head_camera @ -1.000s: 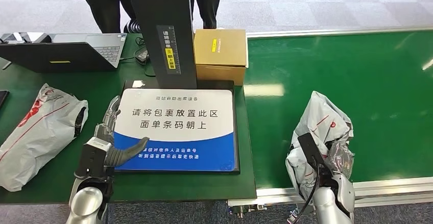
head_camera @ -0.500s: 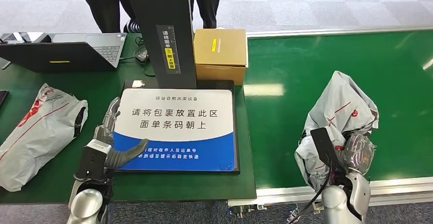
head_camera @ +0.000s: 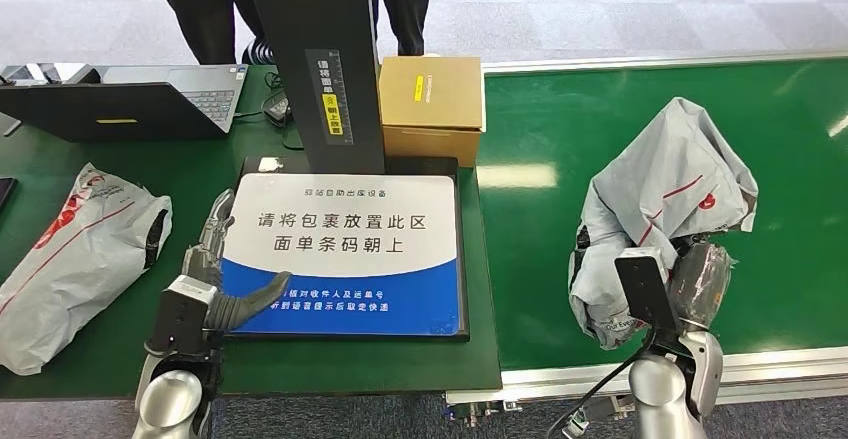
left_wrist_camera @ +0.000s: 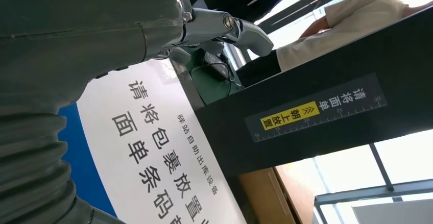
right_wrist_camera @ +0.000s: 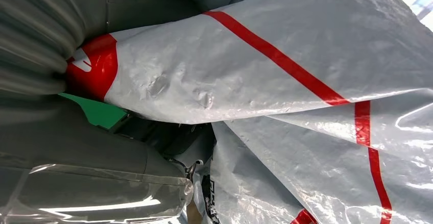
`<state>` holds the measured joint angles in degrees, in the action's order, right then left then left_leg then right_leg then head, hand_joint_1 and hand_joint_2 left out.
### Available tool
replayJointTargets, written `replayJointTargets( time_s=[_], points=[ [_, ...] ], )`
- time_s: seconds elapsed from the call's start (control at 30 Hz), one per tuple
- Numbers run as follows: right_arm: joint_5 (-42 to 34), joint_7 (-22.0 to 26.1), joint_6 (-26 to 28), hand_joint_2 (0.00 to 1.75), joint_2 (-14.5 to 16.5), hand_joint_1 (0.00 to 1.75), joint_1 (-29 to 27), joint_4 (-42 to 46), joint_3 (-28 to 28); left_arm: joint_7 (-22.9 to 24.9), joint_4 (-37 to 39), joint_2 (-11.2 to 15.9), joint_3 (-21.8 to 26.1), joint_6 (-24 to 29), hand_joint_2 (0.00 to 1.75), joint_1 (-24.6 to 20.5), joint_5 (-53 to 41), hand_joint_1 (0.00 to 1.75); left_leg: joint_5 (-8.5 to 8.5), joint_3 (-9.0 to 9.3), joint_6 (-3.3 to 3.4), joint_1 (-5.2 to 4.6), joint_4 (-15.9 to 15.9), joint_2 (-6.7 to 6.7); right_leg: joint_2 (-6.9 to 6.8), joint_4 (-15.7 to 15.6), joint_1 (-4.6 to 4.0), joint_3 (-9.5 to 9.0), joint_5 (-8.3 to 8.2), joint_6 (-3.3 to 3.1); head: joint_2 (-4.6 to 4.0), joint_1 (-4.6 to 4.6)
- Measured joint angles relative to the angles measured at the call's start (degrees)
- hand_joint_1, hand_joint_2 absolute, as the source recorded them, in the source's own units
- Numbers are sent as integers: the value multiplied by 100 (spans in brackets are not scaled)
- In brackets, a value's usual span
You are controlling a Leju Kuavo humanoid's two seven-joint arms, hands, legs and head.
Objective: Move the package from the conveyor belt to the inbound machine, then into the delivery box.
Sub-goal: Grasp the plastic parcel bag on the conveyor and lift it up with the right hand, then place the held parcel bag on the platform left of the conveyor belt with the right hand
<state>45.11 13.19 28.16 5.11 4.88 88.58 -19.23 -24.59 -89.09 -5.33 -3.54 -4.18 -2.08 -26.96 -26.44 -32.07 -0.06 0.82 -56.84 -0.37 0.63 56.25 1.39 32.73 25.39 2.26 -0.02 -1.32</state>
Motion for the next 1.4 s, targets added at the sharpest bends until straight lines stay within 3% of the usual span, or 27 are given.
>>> replayJointTargets(
  time_s=[0.33, 0.9, 1.4],
  points=[
    [-244, 406, -117, 175, 0, 169, 105, 61, 537, -63, -1, 0, 3, 5, 175, -2, 19, 0, 1, -1, -1, 0, 0, 0, 0, 4, 0, 1, 0, 0, 0, -1],
    [-235, 451, -279, 175, -7, 168, 535, -191, 1580, -93, -226, 0, 98, 15, 175, 161, 75, 0, 4, -4, -5, 1, 0, 0, 0, 7, 0, 5, 0, -1, 0, 0],
    [-114, 466, -416, 175, -13, 168, 767, -527, 2128, -131, -338, 0, 127, 18, 175, 217, 91, 0, 4, -5, -6, 1, 0, 0, 0, 9, 0, 7, 0, -1, 0, 1]
  ],
)
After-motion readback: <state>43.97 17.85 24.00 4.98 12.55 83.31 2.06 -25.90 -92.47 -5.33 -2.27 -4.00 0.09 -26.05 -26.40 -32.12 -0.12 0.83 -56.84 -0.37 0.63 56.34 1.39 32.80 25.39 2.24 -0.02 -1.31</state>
